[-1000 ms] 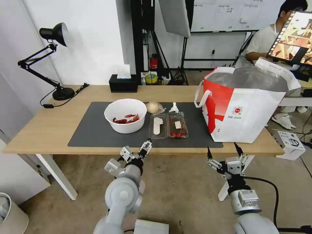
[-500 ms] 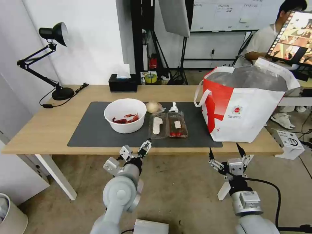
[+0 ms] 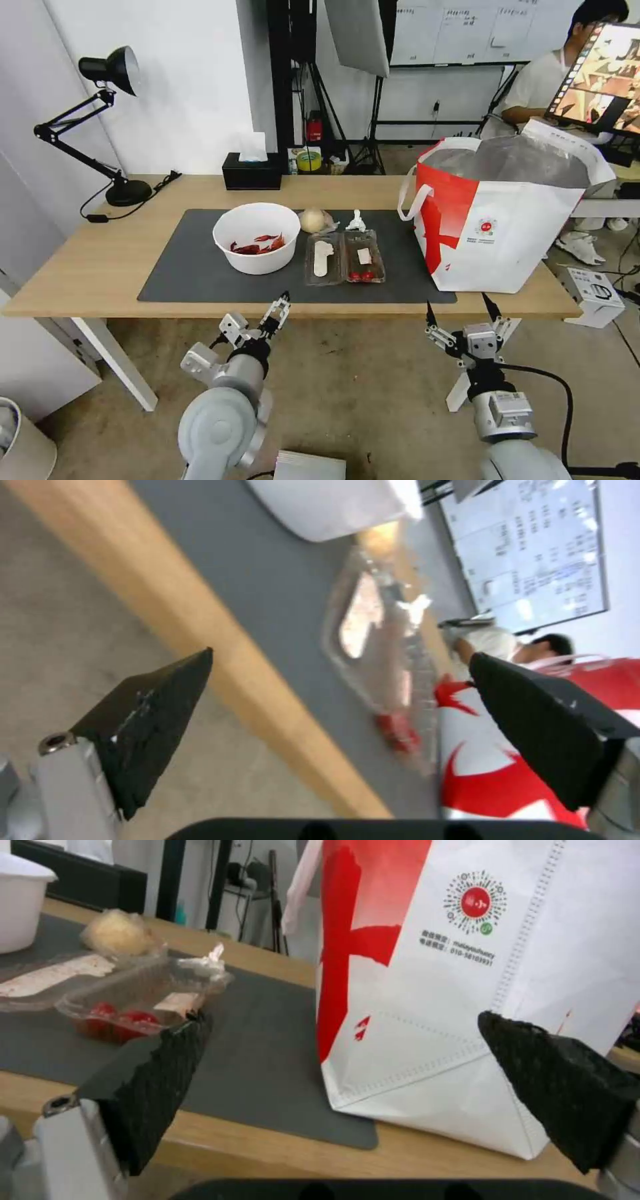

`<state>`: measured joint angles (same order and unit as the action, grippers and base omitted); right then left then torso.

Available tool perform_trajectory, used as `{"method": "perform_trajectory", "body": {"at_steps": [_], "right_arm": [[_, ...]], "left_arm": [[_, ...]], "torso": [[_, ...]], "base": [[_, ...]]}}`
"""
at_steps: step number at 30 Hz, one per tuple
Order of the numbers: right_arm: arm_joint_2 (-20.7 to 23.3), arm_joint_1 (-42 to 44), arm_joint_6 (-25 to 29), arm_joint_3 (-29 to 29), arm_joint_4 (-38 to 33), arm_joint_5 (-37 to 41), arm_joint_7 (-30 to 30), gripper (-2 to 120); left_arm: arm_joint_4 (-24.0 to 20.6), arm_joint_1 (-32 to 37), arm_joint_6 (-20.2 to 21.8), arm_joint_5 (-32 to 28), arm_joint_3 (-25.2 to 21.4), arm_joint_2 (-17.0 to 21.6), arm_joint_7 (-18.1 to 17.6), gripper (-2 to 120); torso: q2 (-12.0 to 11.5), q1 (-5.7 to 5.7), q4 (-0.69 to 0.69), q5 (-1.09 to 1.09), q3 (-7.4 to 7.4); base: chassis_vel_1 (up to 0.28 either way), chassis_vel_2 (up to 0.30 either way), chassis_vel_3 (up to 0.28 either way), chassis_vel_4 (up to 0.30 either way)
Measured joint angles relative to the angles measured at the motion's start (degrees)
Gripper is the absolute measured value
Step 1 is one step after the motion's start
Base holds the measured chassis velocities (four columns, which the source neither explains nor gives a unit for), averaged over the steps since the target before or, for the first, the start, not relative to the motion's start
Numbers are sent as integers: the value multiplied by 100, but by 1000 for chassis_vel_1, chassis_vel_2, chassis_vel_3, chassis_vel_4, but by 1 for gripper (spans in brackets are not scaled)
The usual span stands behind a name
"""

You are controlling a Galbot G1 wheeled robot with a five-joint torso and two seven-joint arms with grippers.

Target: Pick up the trash from the table and place it into the takeout bag.

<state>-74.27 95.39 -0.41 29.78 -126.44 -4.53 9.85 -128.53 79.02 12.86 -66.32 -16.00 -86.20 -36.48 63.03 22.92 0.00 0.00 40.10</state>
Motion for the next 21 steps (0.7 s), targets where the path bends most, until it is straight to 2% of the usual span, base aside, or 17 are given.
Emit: {"method": "perform_trajectory", "body": {"at_steps": [5, 10, 21], "right_arm": [[-24, 67, 0, 22, -40, -24, 10, 100], [-36, 101, 0, 90, -74, -26, 28, 100], [-85, 108, 0, 173, -61, -29, 36, 100]], "left_arm": [[146, -114, -86, -28, 228, -123, 107, 100], [508, -428, -150, -77, 493, -295, 131, 100], [1190, -1181, -219, -154, 864, -478, -80, 100]], "torso": [[0, 0, 0, 0, 0], [0, 0, 0, 1, 1], [0, 0, 0, 1, 1]], "base": [[0, 0, 0, 0], [0, 0, 0, 0], [0, 0, 0, 0]]}}
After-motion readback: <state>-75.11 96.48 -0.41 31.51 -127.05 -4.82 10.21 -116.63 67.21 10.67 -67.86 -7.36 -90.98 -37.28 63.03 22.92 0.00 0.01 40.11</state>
